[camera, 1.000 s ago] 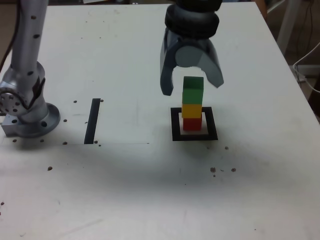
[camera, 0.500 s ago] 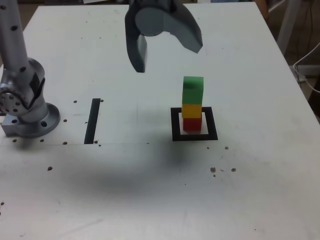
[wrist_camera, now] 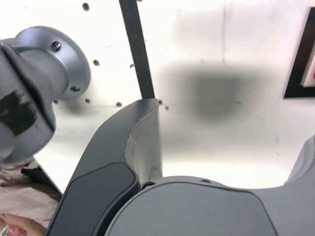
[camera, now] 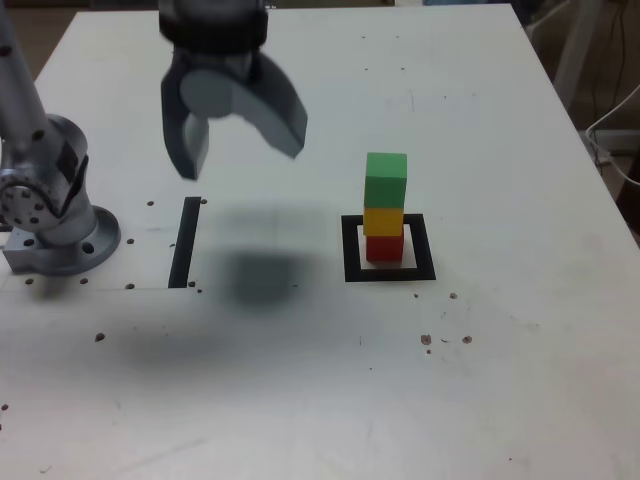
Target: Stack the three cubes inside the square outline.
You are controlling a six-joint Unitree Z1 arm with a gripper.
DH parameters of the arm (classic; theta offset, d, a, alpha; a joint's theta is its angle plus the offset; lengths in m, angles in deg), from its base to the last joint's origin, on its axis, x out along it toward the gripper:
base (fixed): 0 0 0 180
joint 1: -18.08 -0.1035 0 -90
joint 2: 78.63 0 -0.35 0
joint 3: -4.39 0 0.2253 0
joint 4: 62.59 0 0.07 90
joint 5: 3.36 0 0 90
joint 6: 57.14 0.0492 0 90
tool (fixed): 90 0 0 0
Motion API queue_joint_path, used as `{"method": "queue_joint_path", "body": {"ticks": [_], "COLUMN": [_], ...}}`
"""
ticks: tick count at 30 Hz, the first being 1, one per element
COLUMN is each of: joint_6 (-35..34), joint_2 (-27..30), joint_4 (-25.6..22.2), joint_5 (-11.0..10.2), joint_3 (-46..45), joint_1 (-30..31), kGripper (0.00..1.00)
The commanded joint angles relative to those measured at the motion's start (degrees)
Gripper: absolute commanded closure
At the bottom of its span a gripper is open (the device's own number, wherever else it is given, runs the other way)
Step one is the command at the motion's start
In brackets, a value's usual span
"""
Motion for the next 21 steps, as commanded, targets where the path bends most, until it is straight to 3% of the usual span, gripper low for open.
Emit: {"method": "queue_joint_path", "body": {"ticks": [1,8,13,21], "joint_6": [0.1,-0.5,-1.69,-2.18], "joint_2": [0.71,2.22,3.61,7.41], "joint_4": [2.47,8.84,10.44,12.61], "joint_5": [-0.35,-2.11,-2.89,-1.09], "joint_3": [-3.1,-12.45,-16.93,-21.26], "joint_1": [-0.3,-1.04,-1.05,-1.08], "kGripper": [0.0,0.0,0.0,0.01]}}
